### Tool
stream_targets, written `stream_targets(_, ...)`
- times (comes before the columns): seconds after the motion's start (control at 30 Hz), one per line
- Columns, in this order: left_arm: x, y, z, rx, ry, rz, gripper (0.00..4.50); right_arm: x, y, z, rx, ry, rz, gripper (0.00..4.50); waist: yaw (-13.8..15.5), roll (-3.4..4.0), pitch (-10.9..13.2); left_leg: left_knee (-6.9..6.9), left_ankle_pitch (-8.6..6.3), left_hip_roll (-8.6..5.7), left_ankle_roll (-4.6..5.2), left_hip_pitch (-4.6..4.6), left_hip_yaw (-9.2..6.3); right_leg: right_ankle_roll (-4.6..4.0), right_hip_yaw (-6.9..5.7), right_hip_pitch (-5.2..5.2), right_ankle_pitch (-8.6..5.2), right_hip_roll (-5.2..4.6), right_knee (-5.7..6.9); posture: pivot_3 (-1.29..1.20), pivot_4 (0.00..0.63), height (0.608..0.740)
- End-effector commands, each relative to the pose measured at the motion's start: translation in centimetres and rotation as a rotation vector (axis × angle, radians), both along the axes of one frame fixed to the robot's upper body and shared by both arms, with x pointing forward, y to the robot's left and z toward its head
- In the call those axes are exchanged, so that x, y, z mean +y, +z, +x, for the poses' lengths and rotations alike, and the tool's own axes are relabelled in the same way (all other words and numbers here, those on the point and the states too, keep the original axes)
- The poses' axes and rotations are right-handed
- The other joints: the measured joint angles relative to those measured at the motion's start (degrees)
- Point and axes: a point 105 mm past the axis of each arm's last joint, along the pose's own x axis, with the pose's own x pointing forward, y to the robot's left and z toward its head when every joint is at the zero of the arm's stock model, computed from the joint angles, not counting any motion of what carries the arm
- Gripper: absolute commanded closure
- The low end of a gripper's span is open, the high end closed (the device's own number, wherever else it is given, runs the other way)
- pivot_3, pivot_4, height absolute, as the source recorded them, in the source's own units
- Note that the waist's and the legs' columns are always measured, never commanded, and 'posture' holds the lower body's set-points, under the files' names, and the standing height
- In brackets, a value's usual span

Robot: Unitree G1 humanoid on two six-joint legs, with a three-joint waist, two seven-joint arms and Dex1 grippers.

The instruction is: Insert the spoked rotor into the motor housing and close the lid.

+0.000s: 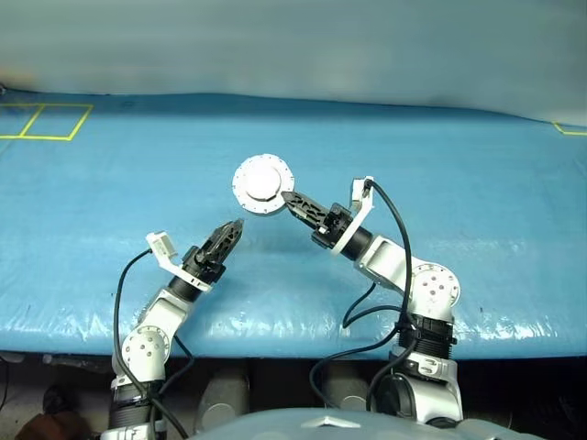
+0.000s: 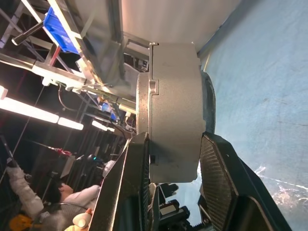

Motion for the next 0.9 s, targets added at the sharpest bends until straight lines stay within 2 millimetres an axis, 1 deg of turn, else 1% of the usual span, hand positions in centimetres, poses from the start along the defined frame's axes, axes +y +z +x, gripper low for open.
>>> stream_targets(0.03, -0.8, 2.3, -0.8, -0.064, -0.077, -0.105, 0.01, 0.8, 2.3, -1.1, -0.094, 0.05, 0.036, 3.34, 0.0, 0.0, 0.0, 0.0, 0.0, 0.0, 0.0, 0.0, 0.0, -0.01, 0.0, 0.0, 0.0, 0.0, 0.0, 0.0, 0.15, 0.74)
stream_targets(0.17, -0.9, 3.0, -0.4, -0.069, -0.087, -0.189, 0.01, 1.2, 1.6, -1.5, -0.087, 0.076, 0.0, 3.34, 0.0, -0.01, 0.0, 0.01, 0.0, 0.0, 0.0, 0.0, -0.01, -0.02, 0.0, 0.0, -0.01, 0.0, 0.0, 0.0, 0.15, 0.74)
stream_targets(0.37, -0.2, 3.8, 0.8, -0.076, -0.038, -0.275, 0.01, 1.7, 1.5, -2.2, -0.104, 0.111, -0.018, 3.34, 0.1, -0.02, 0.0, 0.01, 0.0, -0.01, 0.0, -0.01, -0.01, -0.02, 0.0, 0.0, -0.01, 0.0, -0.02, 0.0, 0.15, 0.74)
stream_targets(0.5, -0.5, 3.6, 1.4, -0.07, -0.032, -0.264, 0.01, 2.1, 1.7, -2.7, -0.122, 0.133, -0.02, 3.34, 0.0, -0.03, 0.0, 0.01, 0.0, -0.01, 0.0, -0.01, -0.01, -0.02, -0.01, 0.0, -0.01, 0.01, -0.02, 0.0, 0.15, 0.74)
stream_targets(0.7, -1.3, 3.5, 1.4, -0.083, -0.054, -0.229, 0.01, 2.6, 1.9, -3.2, -0.138, 0.157, -0.019, 3.34, 0.1, -0.03, 0.0, 0.0, 0.0, -0.02, -0.01, -0.03, -0.02, -0.02, -0.01, 0.0, -0.01, 0.01, -0.05, 0.0, 0.15, 0.74)
stream_targets(0.73, -1.4, 3.5, 1.3, -0.09, -0.059, -0.228, 0.38, 2.6, 1.9, -3.2, -0.137, 0.156, -0.02, 3.34, 0.1, -0.03, 0.0, 0.0, 0.0, -0.02, 0.0, -0.03, -0.02, -0.02, -0.01, 0.0, -0.01, 0.01, -0.05, 0.0, 0.15, 0.74)
stream_targets(0.77, -1.4, 3.5, 1.3, -0.095, -0.061, -0.231, 0.58, 2.6, 1.8, -3.2, -0.135, 0.154, -0.021, 3.34, 0.1, -0.03, 0.0, 0.01, 0.0, -0.02, 0.0, -0.03, -0.02, -0.02, -0.01, 0.0, -0.01, 0.01, -0.05, 0.0, 0.15, 0.74)
stream_targets(0.87, -1.1, 3.5, 1.2, -0.098, -0.053, -0.24, 1.62, 2.6, 1.8, -3.0, -0.132, 0.147, -0.022, 3.34, 0.1, -0.05, 0.0, 0.01, 0.0, -0.02, -0.01, -0.03, -0.02, -0.02, -0.01, 0.0, -0.01, 0.01, -0.05, 0.0, 0.15, 0.74)
stream_targets(0.9, -1.0, 3.5, 1.2, -0.096, -0.048, -0.241, 1.81, 2.5, 1.7, -3.0, -0.13, 0.143, -0.024, 3.34, 0.1, -0.05, 0.0, 0.01, 0.0, -0.02, 0.0, -0.04, -0.02, -0.02, -0.01, 0.0, -0.01, 0.01, -0.05, 0.0, 0.15, 0.74)
